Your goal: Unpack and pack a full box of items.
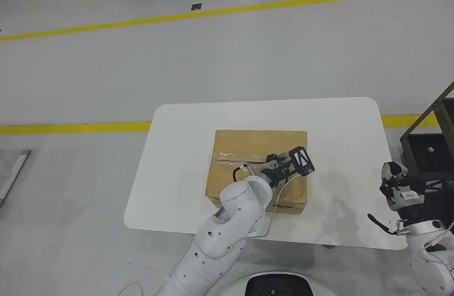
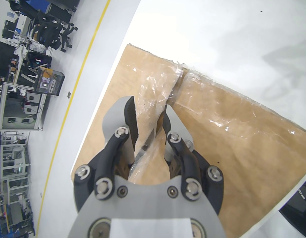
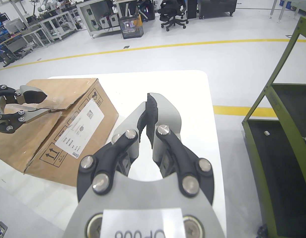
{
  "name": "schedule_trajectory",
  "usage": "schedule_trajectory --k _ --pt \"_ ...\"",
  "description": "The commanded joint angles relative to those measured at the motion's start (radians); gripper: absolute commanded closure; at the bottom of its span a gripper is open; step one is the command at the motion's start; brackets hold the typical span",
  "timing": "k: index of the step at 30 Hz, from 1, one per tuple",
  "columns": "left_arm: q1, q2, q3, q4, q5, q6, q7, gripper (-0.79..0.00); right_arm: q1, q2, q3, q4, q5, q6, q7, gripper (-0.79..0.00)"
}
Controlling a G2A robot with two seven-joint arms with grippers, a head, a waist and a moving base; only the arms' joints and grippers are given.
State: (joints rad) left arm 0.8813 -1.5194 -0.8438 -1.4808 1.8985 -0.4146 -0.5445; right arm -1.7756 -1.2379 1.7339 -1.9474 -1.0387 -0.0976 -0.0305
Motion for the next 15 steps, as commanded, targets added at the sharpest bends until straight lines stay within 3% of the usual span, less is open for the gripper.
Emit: schedule_trajectory --k 1,5,15 --pt "-0.001 -0.001 0.001 0.006 0.005 0.001 0.000 -0.188 0.000 0.000 0.000 0.000 0.000 0.002 0.002 0.000" --pt "-0.004 -0.003 0.004 0.011 0.012 -0.004 0.002 -0.280 0.000 -0.001 0.001 -0.001 -0.001 0.002 0.002 0.000" --pt "-0.008 -0.007 0.004 0.018 0.029 -0.011 0.011 -0.169 0.005 -0.004 0.000 0.001 -0.003 0.001 0.005 0.000"
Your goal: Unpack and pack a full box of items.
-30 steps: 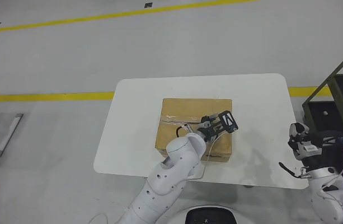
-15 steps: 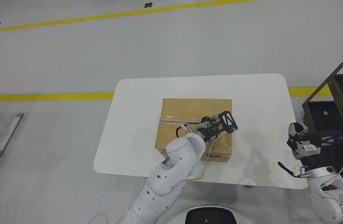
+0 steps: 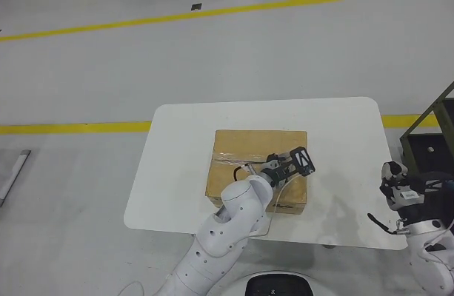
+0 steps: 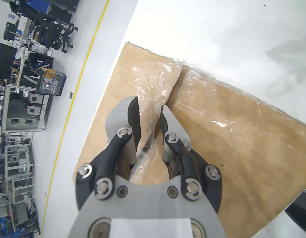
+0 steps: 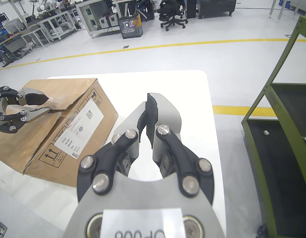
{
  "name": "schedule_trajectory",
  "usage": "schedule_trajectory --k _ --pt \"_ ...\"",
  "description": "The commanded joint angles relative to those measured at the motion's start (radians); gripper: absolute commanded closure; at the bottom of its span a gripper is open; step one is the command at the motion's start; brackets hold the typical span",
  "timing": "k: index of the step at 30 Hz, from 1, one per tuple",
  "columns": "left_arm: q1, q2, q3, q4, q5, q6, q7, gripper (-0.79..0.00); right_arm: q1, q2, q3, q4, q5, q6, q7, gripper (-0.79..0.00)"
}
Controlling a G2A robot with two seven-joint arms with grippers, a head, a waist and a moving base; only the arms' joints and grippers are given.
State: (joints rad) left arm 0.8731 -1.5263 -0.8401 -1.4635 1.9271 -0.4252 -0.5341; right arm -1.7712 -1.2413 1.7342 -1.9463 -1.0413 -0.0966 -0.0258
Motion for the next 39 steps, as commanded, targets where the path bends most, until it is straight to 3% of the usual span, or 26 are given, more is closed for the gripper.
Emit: schedule_trajectory --k 1,4,6,15,21,30,39 --pt "0.000 -0.001 0.000 0.002 0.000 -0.001 0.002 -0.145 0.001 0.000 0.000 0.000 0.000 0.000 0.001 0.000" --pt "-0.001 -0.002 0.000 0.009 0.002 -0.002 0.005 -0.095 0.003 -0.001 0.000 0.001 -0.001 -0.001 0.000 0.000" --pt "-0.002 -0.004 0.000 0.012 0.003 -0.002 0.007 0.000 0.005 -0.001 0.001 0.002 -0.002 0.000 0.000 0.000" --pt "-0.006 -0.007 -0.006 0.034 0.017 0.013 0.018 0.000 0.011 -0.003 0.001 0.005 0.000 -0.001 0.003 0.000" --pt "0.008 -0.002 -0.041 -0.005 0.047 0.045 0.008 0.000 0.013 -0.004 0.000 0.007 0.002 -0.005 0.005 0.000" --pt "0.099 0.034 -0.218 -0.174 0.125 0.087 -0.067 0.000 0.031 -0.008 -0.023 -0.003 0.050 -0.017 0.033 0.000" --pt "0.214 0.078 -0.449 -0.347 0.231 0.028 -0.147 0.000 0.053 -0.010 -0.061 0.004 0.050 -0.031 0.044 0.000"
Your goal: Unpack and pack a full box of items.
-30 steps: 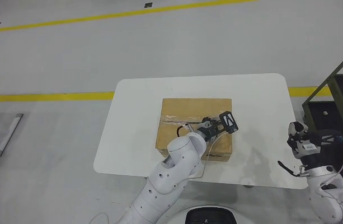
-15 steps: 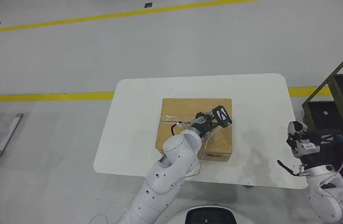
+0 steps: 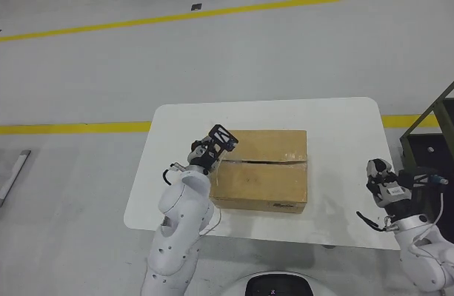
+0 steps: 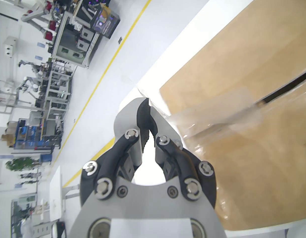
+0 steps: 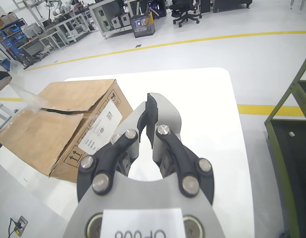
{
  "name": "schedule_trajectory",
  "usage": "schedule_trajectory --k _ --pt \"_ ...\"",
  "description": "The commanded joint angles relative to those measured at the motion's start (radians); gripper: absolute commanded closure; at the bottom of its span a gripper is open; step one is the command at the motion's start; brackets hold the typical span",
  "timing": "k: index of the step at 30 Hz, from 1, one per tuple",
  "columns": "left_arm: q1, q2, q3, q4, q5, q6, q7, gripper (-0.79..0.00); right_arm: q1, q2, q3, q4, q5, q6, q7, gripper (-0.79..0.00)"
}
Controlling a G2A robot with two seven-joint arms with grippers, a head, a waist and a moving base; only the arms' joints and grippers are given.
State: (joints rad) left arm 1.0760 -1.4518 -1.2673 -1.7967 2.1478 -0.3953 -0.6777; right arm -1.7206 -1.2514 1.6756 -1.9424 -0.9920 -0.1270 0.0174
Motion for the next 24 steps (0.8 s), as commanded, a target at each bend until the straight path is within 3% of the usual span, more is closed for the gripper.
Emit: schedule_trajectory --k 1,13,24 --pt "0.021 0.007 -0.045 -0.026 0.027 -0.001 -0.011 0.000 0.004 0.000 -0.006 0.000 0.000 -0.002 0.003 0.000" --pt "0.085 0.037 -0.223 -0.036 0.136 0.007 0.014 0.000 0.019 -0.002 -0.027 0.010 -0.006 -0.012 0.007 0.000" --pt "0.096 0.050 -0.265 -0.008 0.224 0.036 0.033 0.000 0.017 -0.002 -0.026 0.021 -0.015 -0.016 0.006 0.000"
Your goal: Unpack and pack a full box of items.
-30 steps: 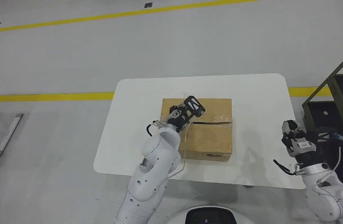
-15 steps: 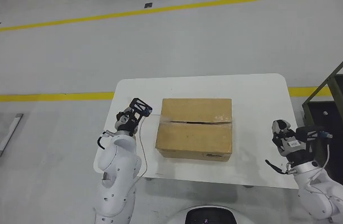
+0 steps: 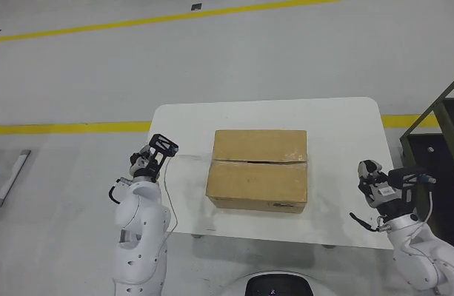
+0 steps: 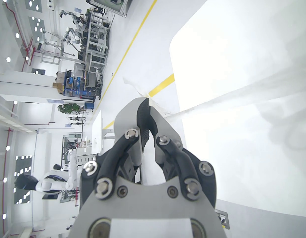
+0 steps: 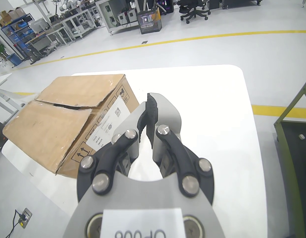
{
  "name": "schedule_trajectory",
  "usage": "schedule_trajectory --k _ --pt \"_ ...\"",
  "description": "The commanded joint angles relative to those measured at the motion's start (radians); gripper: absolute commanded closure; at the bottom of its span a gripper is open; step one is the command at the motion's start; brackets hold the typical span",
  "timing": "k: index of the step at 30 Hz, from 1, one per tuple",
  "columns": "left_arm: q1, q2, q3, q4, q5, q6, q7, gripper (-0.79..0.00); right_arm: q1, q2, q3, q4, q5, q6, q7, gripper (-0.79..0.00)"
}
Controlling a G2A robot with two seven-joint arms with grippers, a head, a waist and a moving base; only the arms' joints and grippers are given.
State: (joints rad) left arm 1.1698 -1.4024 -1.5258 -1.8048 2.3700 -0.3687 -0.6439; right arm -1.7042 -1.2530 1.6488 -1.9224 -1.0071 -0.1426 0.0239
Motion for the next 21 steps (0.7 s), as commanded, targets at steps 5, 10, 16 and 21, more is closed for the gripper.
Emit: schedule_trajectory --k 5,10,16,21 --pt "0.005 0.005 -0.027 0.010 0.012 0.015 0.005 0.000 0.000 0.000 0.003 0.003 -0.002 0.001 0.001 0.000" --pt "-0.003 0.005 -0.024 0.025 0.009 0.009 -0.009 -0.785 -0.001 0.000 -0.001 0.004 -0.006 0.003 0.002 0.000" --pt "-0.003 0.010 -0.052 0.026 0.029 0.021 -0.021 -0.785 -0.001 -0.001 -0.001 0.003 -0.008 0.007 0.004 0.000" --pt "0.008 0.018 -0.105 0.011 0.054 0.009 -0.026 -0.785 -0.003 -0.001 0.001 0.001 -0.011 0.009 0.004 0.000"
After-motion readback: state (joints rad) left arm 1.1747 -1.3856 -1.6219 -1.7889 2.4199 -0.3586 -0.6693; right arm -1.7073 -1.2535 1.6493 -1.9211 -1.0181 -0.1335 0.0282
